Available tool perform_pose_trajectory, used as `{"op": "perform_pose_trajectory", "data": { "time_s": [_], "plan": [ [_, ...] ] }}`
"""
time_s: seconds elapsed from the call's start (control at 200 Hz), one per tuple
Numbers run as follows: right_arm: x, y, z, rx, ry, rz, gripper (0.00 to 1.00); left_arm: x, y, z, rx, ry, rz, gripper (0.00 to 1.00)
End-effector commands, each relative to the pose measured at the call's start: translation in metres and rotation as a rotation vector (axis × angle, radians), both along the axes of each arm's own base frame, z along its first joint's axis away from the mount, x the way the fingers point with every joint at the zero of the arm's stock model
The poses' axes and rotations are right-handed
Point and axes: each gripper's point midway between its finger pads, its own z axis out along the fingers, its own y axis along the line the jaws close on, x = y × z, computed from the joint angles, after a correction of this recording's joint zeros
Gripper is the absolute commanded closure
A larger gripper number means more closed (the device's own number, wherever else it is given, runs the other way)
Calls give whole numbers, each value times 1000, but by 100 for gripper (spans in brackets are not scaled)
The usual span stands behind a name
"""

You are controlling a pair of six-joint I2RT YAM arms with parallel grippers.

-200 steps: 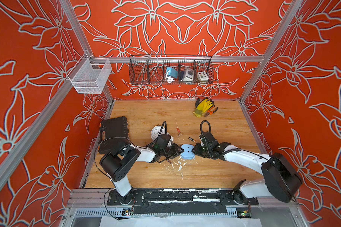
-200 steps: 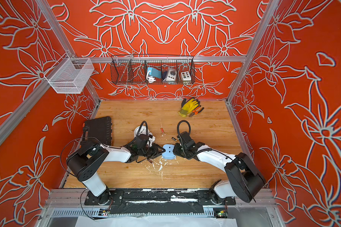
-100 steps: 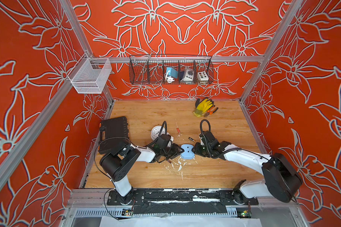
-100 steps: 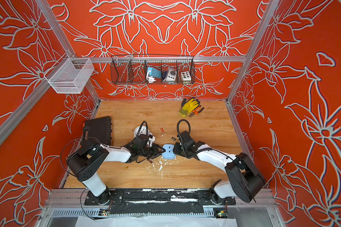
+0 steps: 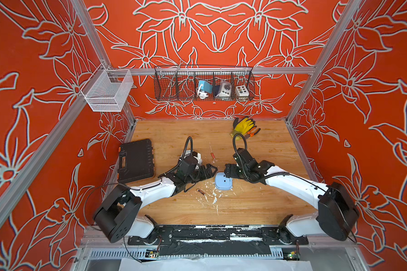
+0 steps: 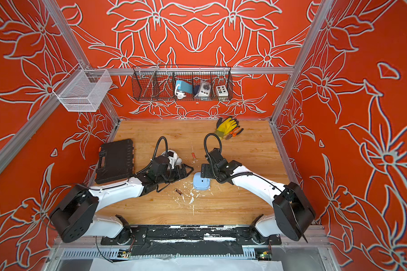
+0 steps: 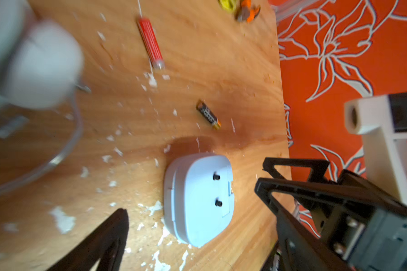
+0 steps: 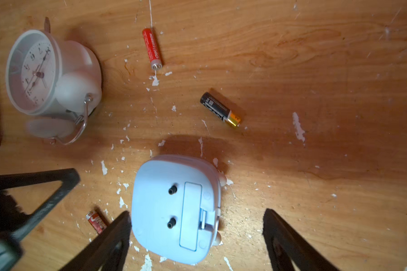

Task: Insert the battery into the alarm
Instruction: Install the cover on the alarm, then adjust the alarm at the center of the board.

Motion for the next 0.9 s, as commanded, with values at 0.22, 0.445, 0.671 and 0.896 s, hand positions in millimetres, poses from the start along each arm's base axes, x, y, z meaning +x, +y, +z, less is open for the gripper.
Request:
{"op": "perform_pose_trajectory", "data": {
  "time_s": [0.22, 0.445, 0.671, 0.896],
  "plan": [
    [-1, 17, -20, -202, 56, 42, 1, -14, 85, -3, 278, -122, 204, 2],
    [-5, 29, -31, -282, 73, 59, 2, -22, 104, 4, 295, -168, 252, 2],
    [-8, 41, -41, -295, 110, 73, 2, -23, 102, -1, 294, -153, 238, 2],
    [-10, 38, -51, -303, 134, 44, 3, -24, 102, -2, 292, -153, 238, 2]
  ]
}}
